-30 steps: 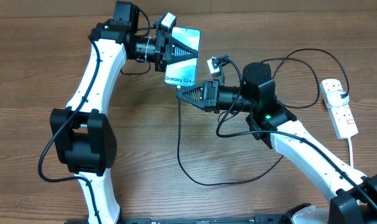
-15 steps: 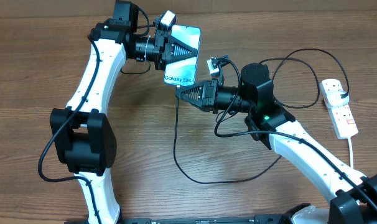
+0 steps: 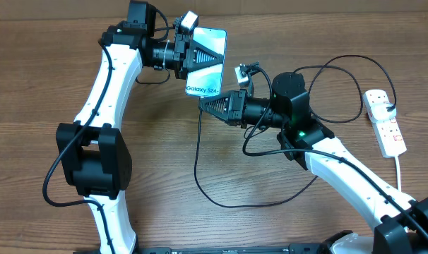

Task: Plug charger to phone and switch on socket

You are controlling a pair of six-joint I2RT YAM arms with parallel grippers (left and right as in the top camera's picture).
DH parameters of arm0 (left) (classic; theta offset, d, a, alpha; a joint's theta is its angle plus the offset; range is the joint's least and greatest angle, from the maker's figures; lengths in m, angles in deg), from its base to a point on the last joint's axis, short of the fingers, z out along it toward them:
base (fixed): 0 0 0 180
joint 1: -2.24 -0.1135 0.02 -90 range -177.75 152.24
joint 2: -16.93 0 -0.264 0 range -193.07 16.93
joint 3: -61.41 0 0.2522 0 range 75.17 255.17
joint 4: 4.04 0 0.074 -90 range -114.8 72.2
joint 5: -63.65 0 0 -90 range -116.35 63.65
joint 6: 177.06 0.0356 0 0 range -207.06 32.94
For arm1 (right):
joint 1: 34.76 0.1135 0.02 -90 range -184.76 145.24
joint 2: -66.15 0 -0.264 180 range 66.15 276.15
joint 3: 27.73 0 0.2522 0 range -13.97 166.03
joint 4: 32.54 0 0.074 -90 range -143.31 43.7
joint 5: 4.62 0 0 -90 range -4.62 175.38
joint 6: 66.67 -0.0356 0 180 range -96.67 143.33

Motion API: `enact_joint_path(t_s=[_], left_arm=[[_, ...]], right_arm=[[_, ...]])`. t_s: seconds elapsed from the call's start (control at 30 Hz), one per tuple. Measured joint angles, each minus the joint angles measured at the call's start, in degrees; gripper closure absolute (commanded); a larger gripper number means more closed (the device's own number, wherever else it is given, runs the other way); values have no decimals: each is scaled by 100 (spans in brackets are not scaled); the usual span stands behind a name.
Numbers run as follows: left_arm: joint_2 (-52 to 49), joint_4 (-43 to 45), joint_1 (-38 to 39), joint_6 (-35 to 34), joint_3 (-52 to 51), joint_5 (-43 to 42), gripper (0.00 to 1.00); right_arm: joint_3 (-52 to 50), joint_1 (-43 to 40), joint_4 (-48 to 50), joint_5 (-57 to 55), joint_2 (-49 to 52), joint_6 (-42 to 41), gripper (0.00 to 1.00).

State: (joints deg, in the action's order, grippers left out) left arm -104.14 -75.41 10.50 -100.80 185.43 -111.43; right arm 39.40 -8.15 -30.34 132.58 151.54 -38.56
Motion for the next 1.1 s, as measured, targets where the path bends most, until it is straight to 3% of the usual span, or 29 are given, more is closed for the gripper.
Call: enact_joint_path(t_s=[0.2, 0.27, 0.33, 0.37, 0.53, 0.73, 1.1], left_arm=[[0, -85, 0, 22, 11, -92, 96], [0, -85, 0, 28, 15, -107, 96], [0, -175, 2, 70, 2, -127, 96], [0, -236, 33, 85, -4, -149, 96], [0, -236, 188, 85, -4, -197, 96], [0, -234, 199, 85, -4, -142, 96], [0, -234, 201, 85, -4, 28, 96]], right_arm=[[-17, -22, 199, 103, 0, 33, 94], [-20, -28, 214, 133, 0, 22, 34], [-15, -63, 348, -9, 0, 48, 10], [-11, -184, 404, -149, 2, 55, 7], [-11, -527, 413, -374, 2, 125, 4], [-11, -509, 96, 50, 2, 365, 19], [-11, -348, -50, 1329, 2, 564, 27]])
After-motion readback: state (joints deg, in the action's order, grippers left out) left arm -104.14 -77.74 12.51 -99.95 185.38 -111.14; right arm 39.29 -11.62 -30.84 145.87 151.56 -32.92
